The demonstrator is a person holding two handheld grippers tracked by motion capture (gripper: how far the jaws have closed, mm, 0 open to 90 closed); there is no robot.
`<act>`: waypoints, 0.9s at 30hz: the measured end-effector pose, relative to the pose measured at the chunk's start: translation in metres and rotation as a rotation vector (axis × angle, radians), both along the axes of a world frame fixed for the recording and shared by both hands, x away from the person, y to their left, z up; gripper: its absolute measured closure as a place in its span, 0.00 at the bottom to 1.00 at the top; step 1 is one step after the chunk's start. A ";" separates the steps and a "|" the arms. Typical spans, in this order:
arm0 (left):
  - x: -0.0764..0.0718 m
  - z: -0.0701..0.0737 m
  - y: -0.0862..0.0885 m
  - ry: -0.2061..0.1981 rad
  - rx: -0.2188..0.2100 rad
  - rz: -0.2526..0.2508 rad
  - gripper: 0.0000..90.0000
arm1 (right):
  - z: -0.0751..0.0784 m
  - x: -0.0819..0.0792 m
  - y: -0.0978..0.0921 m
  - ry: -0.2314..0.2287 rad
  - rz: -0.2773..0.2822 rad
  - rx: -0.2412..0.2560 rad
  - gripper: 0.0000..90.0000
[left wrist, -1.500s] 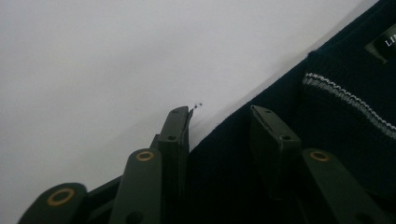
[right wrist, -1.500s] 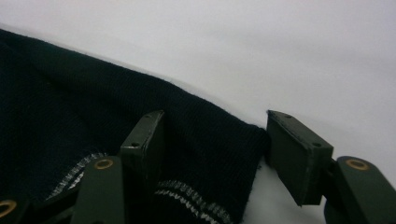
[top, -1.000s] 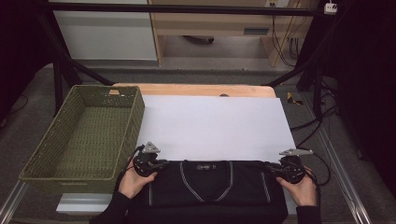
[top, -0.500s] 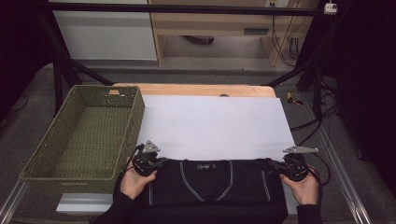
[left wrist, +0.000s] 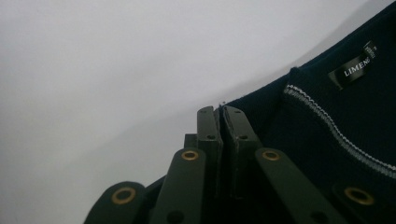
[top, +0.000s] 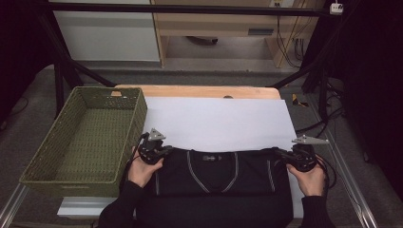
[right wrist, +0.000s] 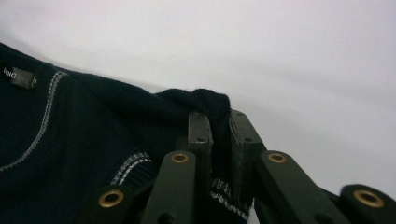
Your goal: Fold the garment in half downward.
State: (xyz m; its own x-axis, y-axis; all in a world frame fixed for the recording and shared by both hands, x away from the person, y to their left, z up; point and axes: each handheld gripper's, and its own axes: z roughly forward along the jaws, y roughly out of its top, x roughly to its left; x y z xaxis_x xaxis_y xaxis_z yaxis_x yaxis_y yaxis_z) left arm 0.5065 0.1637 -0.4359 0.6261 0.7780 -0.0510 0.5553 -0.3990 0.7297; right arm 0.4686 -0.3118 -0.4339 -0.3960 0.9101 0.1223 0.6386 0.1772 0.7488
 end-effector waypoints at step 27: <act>0.100 -0.007 -0.005 0.015 -0.040 0.137 0.95 | -0.023 0.103 0.006 -0.057 -0.086 -0.036 0.90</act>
